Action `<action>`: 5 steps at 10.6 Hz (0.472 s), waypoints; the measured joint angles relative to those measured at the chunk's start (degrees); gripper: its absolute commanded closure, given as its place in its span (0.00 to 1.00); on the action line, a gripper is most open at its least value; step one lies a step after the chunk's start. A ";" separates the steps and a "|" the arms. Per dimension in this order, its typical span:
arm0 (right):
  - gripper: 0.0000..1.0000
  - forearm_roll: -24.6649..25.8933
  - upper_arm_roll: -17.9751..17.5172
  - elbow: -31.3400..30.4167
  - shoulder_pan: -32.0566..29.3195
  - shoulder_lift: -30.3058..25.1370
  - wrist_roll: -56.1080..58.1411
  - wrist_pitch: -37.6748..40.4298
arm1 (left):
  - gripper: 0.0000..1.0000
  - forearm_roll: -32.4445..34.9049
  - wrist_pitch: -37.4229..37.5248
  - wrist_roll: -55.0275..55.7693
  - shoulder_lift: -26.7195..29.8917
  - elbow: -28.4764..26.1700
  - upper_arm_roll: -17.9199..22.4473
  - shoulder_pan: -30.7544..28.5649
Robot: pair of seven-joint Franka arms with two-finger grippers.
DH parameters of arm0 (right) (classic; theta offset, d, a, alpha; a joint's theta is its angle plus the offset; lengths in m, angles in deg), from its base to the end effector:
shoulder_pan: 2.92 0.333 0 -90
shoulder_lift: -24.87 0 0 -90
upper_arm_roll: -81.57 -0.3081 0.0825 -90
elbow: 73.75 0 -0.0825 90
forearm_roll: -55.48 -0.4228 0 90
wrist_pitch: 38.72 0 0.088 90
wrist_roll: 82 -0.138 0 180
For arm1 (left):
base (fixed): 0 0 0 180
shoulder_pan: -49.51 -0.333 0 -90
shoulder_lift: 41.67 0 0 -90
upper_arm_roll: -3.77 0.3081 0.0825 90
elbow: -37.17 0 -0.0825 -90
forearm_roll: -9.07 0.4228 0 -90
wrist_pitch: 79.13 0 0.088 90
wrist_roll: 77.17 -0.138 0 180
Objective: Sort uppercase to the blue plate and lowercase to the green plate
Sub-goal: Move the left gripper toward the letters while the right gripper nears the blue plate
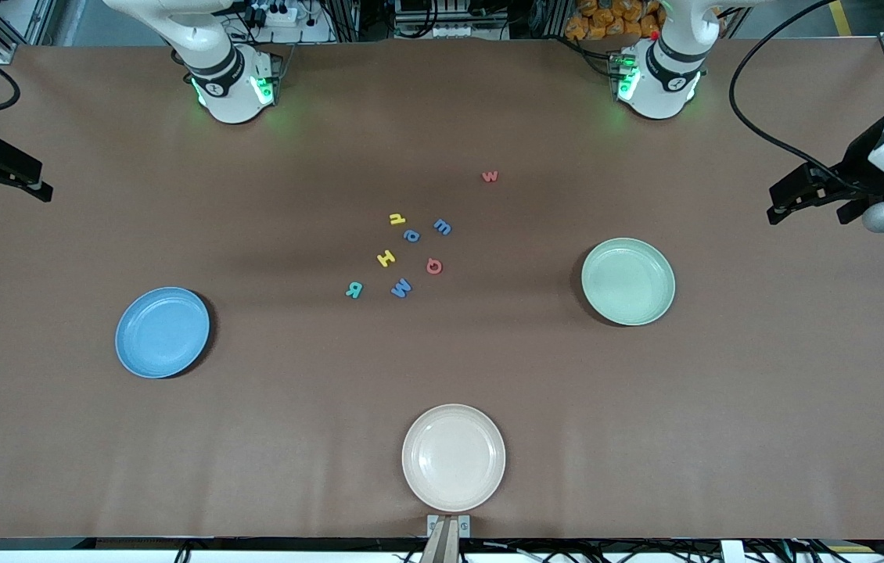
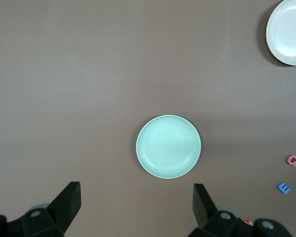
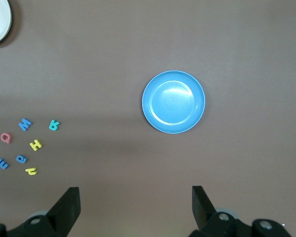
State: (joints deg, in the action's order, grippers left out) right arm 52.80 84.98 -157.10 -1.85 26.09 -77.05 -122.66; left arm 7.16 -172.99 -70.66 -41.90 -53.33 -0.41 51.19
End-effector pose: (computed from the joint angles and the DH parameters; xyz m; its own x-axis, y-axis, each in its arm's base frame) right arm 0.5884 -0.0168 0.6226 0.9987 0.0504 -0.0069 0.0500 -0.9977 -0.0460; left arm 0.5994 -0.0659 0.5850 0.9986 0.0137 0.0504 0.0117 -0.9991 0.0396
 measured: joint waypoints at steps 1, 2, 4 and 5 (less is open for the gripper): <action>0.00 0.00 0.00 0.00 0.00 0.00 0.00 0.00 | 0.00 0.00 0.01 -0.14 0.00 0.00 0.00 0.00; 0.00 0.00 0.00 0.00 0.00 0.00 0.00 0.00 | 0.00 0.00 0.02 -0.29 0.00 0.00 0.00 0.00; 0.00 0.00 0.00 0.00 0.00 0.00 0.00 0.00 | 0.00 0.00 0.03 -0.31 0.00 0.00 0.06 -0.01; 0.00 0.00 0.00 0.00 0.00 0.00 0.00 0.00 | 0.00 0.00 0.04 -0.35 0.00 0.00 0.13 -0.05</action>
State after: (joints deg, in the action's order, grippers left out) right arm 52.80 84.98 -157.10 -1.85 26.09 -77.05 -122.66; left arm 7.16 -172.95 -71.00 -41.90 -53.33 -0.28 51.14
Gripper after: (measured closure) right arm 0.000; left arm 0.000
